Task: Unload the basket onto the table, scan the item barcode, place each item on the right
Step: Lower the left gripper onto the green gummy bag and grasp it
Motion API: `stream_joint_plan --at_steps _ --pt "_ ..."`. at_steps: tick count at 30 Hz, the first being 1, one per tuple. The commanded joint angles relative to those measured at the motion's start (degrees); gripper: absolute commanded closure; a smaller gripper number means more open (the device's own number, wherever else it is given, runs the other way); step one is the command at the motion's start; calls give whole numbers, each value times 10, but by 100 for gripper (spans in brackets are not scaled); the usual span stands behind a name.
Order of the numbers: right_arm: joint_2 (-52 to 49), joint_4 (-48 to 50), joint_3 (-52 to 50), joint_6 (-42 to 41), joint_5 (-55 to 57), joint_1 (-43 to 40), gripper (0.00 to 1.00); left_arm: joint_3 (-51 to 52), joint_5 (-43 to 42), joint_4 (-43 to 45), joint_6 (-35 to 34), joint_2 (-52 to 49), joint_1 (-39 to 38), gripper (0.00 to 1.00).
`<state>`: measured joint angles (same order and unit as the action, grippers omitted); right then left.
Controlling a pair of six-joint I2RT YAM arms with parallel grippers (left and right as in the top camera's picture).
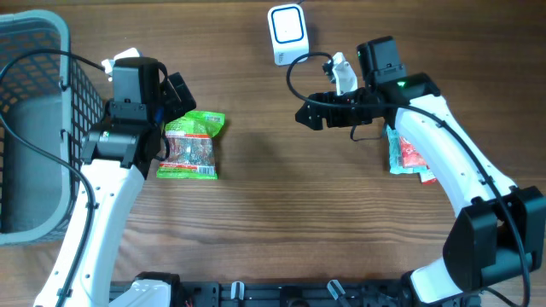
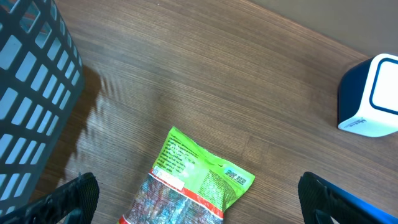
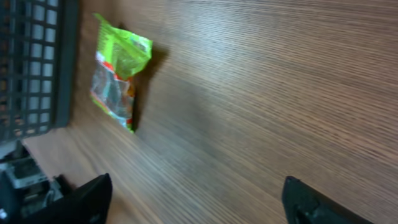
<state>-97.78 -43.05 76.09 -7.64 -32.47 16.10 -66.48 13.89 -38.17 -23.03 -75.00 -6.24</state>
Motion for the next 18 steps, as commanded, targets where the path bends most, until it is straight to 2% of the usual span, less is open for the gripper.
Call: stream_joint_plan --at_steps 1,13,14,16,17,18 --pt "1 2 -5 0 68 2 1 -6 9 2 3 0 3 0" --pt "1 5 -6 0 75 2 0 -6 2 -4 1 0 3 0" --pt "1 4 -6 0 75 2 0 -6 -4 -6 3 0 3 14" --pt "1 4 -6 0 75 2 0 -6 -8 -20 0 -3 3 91" --pt "1 4 -6 0 75 2 0 -6 -8 -35 -8 -6 3 96" --pt "1 4 -6 0 75 2 0 -2 -7 -49 -22 -12 3 96"
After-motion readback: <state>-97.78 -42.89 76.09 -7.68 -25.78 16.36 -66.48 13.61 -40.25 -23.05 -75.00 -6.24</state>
